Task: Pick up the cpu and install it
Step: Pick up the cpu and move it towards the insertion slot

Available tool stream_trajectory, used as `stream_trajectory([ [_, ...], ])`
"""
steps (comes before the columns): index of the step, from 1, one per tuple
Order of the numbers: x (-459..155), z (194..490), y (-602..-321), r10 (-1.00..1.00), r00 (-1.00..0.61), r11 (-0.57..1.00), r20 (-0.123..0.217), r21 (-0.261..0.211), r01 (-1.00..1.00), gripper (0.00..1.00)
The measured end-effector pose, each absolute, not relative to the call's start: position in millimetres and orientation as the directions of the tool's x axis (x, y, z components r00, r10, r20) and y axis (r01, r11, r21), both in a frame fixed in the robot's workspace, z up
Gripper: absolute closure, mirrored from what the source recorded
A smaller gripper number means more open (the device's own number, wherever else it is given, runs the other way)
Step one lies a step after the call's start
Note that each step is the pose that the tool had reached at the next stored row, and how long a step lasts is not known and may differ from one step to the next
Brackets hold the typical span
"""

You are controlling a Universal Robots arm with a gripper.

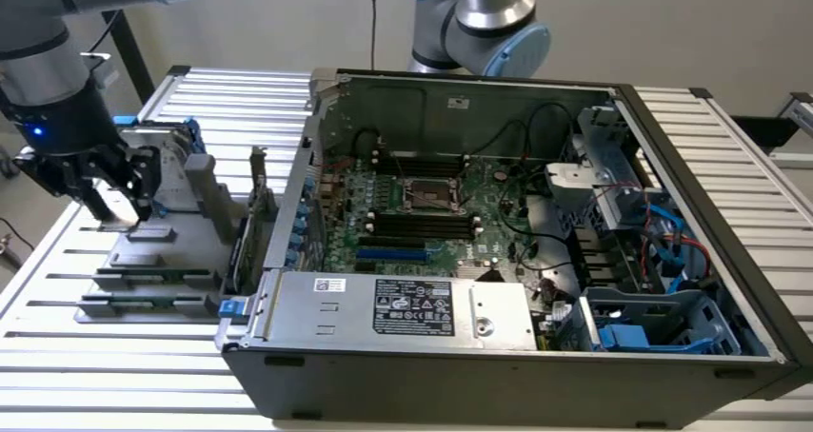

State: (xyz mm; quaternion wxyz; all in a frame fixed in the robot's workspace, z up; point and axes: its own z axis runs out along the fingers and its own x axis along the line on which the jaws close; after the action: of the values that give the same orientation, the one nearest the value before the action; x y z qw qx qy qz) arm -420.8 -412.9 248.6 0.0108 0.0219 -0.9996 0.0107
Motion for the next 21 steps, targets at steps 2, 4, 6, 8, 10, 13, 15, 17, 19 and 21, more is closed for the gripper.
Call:
stream_trajectory([
  [2, -419.1, 257.6, -412.8, -0.045, -0.999, 0.999, 0.022, -0.021, -0.045, 0.45],
  [4, -416.9, 266.7, -412.7, -0.047, -0.999, 0.999, 0.022, -0.021, -0.047, 0.45],
  [6, -414.1, 275.6, -412.7, -0.049, -0.999, 0.999, 0.022, -0.021, -0.049, 0.45],
  [8, -411.0, 285.0, -412.6, -0.052, -0.998, 0.998, 0.022, -0.021, -0.052, 0.45],
  [10, -407.8, 294.0, -412.6, -0.054, -0.998, 0.998, 0.022, -0.021, -0.055, 0.45],
  [13, -402.1, 307.6, -412.6, -0.059, -0.998, 0.998, 0.022, -0.021, -0.059, 0.45],
  [15, -398.1, 316.6, -412.6, -0.062, -0.998, 0.998, 0.022, -0.021, -0.062, 0.45],
  [17, -393.7, 325.6, -412.6, -0.064, -0.998, 0.998, 0.023, -0.020, -0.065, 0.45],
  [19, -388.5, 335.0, -412.6, -0.067, -0.998, 0.998, 0.023, -0.020, -0.067, 0.45],
  [21, -382.5, 344.0, -412.6, -0.068, -0.997, 0.997, 0.024, -0.020, -0.069, 0.45],
])
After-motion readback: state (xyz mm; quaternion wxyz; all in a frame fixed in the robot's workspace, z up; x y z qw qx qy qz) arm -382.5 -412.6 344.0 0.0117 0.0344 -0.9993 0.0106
